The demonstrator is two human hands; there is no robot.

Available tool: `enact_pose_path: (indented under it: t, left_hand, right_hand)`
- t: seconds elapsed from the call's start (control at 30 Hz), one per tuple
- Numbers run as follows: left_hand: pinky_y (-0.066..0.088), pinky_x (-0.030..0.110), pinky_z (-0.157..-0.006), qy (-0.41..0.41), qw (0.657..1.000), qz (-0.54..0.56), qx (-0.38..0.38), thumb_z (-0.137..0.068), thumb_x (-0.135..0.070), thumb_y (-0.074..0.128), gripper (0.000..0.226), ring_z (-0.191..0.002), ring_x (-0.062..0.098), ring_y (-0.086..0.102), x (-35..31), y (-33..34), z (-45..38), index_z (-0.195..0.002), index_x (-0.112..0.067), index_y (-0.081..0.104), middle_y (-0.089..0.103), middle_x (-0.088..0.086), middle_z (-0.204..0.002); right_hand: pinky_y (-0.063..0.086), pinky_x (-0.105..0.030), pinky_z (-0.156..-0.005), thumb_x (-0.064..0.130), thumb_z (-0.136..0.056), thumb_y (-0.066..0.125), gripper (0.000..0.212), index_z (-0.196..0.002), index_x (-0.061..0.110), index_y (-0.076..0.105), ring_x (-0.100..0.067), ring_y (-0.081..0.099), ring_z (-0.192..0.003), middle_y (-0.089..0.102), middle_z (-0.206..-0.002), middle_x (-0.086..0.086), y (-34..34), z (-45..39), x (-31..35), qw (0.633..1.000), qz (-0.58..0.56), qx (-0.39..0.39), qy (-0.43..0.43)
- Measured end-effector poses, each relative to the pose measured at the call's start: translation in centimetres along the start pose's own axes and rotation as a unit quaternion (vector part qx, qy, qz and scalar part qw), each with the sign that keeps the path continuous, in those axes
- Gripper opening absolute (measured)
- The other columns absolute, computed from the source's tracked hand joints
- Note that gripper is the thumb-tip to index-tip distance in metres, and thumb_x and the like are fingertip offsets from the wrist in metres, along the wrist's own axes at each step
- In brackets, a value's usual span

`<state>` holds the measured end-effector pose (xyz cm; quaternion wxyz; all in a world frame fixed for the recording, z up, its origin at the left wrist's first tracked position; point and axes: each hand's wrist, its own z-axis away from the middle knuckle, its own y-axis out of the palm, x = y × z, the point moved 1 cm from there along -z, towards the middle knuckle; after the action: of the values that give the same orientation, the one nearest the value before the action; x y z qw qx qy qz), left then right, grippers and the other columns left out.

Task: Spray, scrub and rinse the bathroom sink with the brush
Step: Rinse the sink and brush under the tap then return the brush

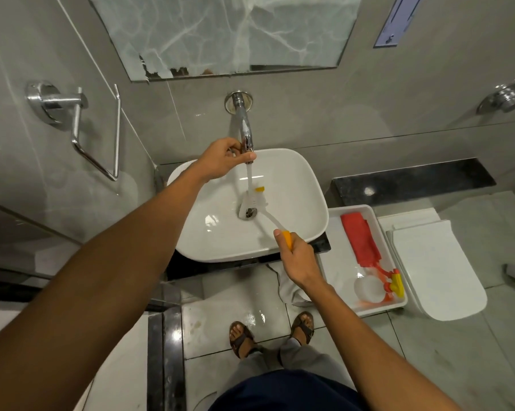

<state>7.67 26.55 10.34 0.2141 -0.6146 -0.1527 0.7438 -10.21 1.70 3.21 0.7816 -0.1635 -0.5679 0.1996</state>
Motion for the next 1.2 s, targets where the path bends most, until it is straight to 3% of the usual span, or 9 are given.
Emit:
enact_pose_path:
  t: [0.13, 0.33, 0.47, 0.57, 0.73, 0.87, 0.97, 1.1, 1.2]
  left_hand:
    - [0.027, 0.042, -0.094, 0.012, 0.987, -0.117, -0.109, -0.095, -0.060, 0.072, 0.045, -0.100, 0.020, 0.051, 0.0, 2.0, 0.6, -0.092, -0.021, 0.050, 0.053, -0.004, -0.099]
    - [0.021, 0.042, -0.092, 0.027, 0.953, -0.182, -0.242, -0.104, -0.050, 0.059, 0.031, -0.118, 0.028, 0.052, -1.0, 5.5, 1.8, -0.098, -0.022, 0.047, 0.045, -0.001, -0.107]
    - [0.027, 0.047, -0.098, 0.018, 0.951, -0.181, -0.250, -0.102, -0.058, 0.060, 0.038, -0.116, 0.027, 0.053, -0.4, 5.5, 1.8, -0.096, -0.022, 0.050, 0.050, -0.002, -0.104]
    - [0.022, 0.045, -0.097, -0.018, 0.959, -0.149, -0.242, -0.093, -0.075, 0.063, 0.057, -0.107, 0.021, 0.050, 0.1, 5.9, 2.5, -0.094, -0.019, 0.054, 0.057, -0.003, -0.101]
    - [0.029, 0.057, -0.111, -0.185, 0.958, -0.157, -0.153, -0.087, -0.097, 0.022, 0.096, -0.109, 0.034, 0.064, 1.8, 10.2, 4.0, -0.081, -0.013, 0.066, 0.075, 0.011, -0.101]
    - [0.043, 0.052, -0.102, -0.107, 0.975, -0.128, -0.146, -0.102, -0.079, 0.033, 0.082, -0.086, 0.034, 0.063, 1.5, 14.6, 4.5, -0.064, -0.009, 0.052, 0.069, 0.008, -0.077]
    - [0.048, 0.050, -0.091, -0.025, 0.975, -0.134, -0.176, -0.104, -0.070, 0.044, 0.070, -0.079, 0.030, 0.057, -0.2, 17.7, 4.0, -0.065, -0.012, 0.048, 0.060, 0.004, -0.075]
    - [0.050, 0.048, -0.085, 0.094, 0.966, -0.145, -0.195, -0.101, -0.064, 0.056, 0.052, -0.088, 0.026, 0.058, -2.1, 21.2, 2.5, -0.091, -0.014, 0.061, 0.061, 0.002, -0.094]
    - [0.050, 0.044, -0.101, 0.110, 0.970, -0.169, -0.138, -0.098, -0.069, 0.058, 0.064, -0.117, 0.029, 0.061, -2.8, 24.3, 1.6, -0.128, -0.013, 0.063, 0.063, 0.007, -0.131]
  right_hand:
    - [0.050, -0.032, -0.070, 0.062, -0.101, 0.048, 0.052, -0.074, 0.018, 0.052, -0.012, 0.051, -0.066, 0.056, -0.068, 0.006, 0.3, 0.0, 0.2, 1.000, -0.007, 0.000, -0.004]
    - [0.049, -0.030, -0.069, 0.062, -0.101, 0.047, 0.053, -0.076, 0.015, 0.053, -0.011, 0.051, -0.068, 0.057, -0.071, 0.003, 0.4, 0.0, 1.0, 1.000, -0.004, 0.007, -0.009]
    - [0.050, -0.029, -0.070, 0.062, -0.102, 0.047, 0.059, -0.081, 0.008, 0.058, -0.011, 0.052, -0.069, 0.059, -0.073, 0.002, -0.2, -0.2, 1.2, 1.000, -0.011, 0.011, -0.008]
    - [0.046, -0.027, -0.067, 0.061, -0.102, 0.047, 0.055, -0.074, 0.014, 0.050, -0.011, 0.049, -0.066, 0.055, -0.070, 0.005, -1.5, -0.4, 1.1, 1.000, -0.022, -0.002, 0.001]
    - [0.050, -0.028, -0.068, 0.066, -0.102, 0.043, 0.057, -0.071, 0.019, 0.054, -0.012, 0.059, -0.068, 0.064, -0.071, 0.002, -5.0, -1.3, -0.9, 0.999, -0.040, -0.025, 0.026]
    - [0.049, -0.033, -0.066, 0.062, -0.104, 0.042, 0.062, -0.074, 0.010, 0.056, -0.014, 0.058, -0.065, 0.064, -0.069, -0.003, -8.7, -2.5, -3.6, 0.995, -0.054, -0.075, 0.035]
    - [0.045, -0.033, -0.061, 0.061, -0.105, 0.042, 0.053, -0.064, 0.027, 0.048, -0.012, 0.052, -0.058, 0.056, -0.060, 0.008, -11.4, -3.2, -6.0, 0.992, -0.063, -0.100, 0.049]
    - [0.043, -0.033, -0.057, 0.059, -0.107, 0.039, 0.055, -0.066, 0.023, 0.042, -0.012, 0.047, -0.054, 0.049, -0.057, 0.004, -14.3, -3.7, -9.2, 0.989, -0.068, -0.114, 0.065]
    - [0.045, -0.031, -0.055, 0.061, -0.108, 0.032, 0.060, -0.068, 0.017, 0.045, -0.013, 0.050, -0.052, 0.050, -0.055, 0.001, -15.4, -4.5, -12.9, 0.989, -0.040, -0.115, 0.089]
